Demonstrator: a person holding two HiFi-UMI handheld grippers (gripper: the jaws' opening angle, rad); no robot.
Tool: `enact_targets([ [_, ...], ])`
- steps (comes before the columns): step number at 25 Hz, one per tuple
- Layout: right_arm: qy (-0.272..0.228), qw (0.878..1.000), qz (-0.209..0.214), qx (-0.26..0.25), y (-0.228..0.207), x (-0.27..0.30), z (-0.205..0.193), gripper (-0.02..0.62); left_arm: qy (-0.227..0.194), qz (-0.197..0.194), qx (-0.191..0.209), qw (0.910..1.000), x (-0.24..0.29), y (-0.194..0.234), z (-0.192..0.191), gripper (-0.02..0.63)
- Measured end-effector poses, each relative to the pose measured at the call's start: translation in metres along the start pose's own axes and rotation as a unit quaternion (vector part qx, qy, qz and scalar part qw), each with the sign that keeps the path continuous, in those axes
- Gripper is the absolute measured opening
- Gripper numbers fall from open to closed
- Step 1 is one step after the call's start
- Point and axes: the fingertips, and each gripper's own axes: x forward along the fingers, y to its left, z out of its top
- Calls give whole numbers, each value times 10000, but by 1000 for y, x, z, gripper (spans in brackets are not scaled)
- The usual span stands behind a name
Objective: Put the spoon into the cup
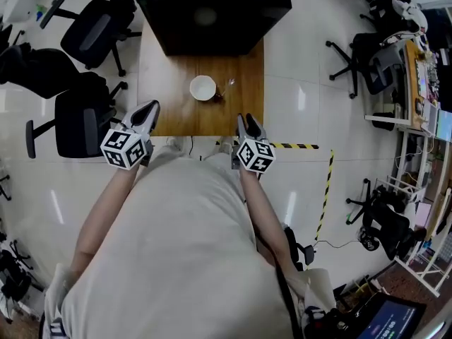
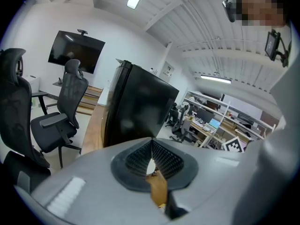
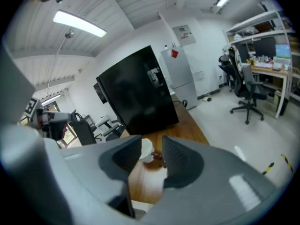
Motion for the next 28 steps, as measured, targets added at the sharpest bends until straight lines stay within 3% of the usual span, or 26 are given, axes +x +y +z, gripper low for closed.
enact_targets([
  [9,874,9949,278,-414,-13,49,-38,132,-65,263,-66,9996,17,-4,3,0],
  [21,1919,9793,-77,-643,-33,123,-122,132,249,529,22,9983,1,18,-1,0],
  [28,2270,9705,-312,-755,-37,157,-146,155,421,529,-7,9977,1,19,-6,0],
])
